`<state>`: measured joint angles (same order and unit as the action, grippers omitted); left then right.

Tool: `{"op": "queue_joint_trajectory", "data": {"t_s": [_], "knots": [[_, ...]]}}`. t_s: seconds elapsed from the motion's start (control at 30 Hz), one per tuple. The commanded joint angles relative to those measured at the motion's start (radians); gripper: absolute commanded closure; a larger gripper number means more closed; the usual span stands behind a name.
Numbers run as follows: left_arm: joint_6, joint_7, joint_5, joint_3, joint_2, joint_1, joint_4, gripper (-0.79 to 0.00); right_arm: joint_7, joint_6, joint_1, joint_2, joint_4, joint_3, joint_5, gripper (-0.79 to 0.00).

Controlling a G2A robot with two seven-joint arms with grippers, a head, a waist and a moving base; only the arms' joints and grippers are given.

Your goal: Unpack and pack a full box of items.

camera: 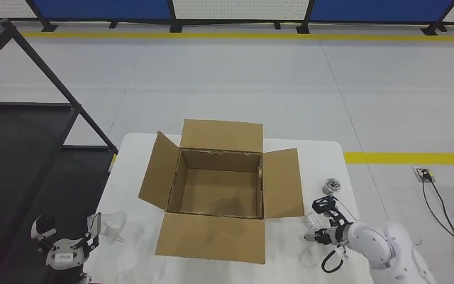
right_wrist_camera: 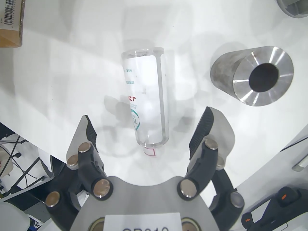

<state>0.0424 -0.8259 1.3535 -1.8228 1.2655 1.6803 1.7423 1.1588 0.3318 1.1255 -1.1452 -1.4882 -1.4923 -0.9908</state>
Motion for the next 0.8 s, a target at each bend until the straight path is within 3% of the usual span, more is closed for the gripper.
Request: {"op": "queue_joint_trajectory", "data": {"t_s": [0.0, 0.27, 0.4, 0.6, 0.77], "knots": [[0.000, 0.000, 0.000, 0.000, 0.000, 0.000, 0.000, -0.785, -0.002, 0.000, -0.002, 0.002, 0.005, 0.004, 0.000, -0.391], [0.000, 0.000, 0.000, 0.000, 0.000, 0.000, 0.000, -0.785, 0.003, -0.012, -0.005, 0.009, 0.015, 0.014, -0.001, -0.222], [0.000, 0.000, 0.000, 0.000, 0.000, 0.000, 0.000, -0.785, -0.007, -0.013, -0.010, 0.013, 0.020, 0.010, 0.023, 0.000], [0.000, 0.000, 0.000, 0.000, 0.000, 0.000, 0.000, -0.785, -0.027, 0.010, 0.037, 0.028, -0.071, -0.099, 0.175, 0.000], [0.000, 0.000, 0.000, 0.000, 0.000, 0.000, 0.000, -0.785, -0.032, -0.041, 0.128, 0.040, -0.287, -0.235, 0.351, 0.000]]}}
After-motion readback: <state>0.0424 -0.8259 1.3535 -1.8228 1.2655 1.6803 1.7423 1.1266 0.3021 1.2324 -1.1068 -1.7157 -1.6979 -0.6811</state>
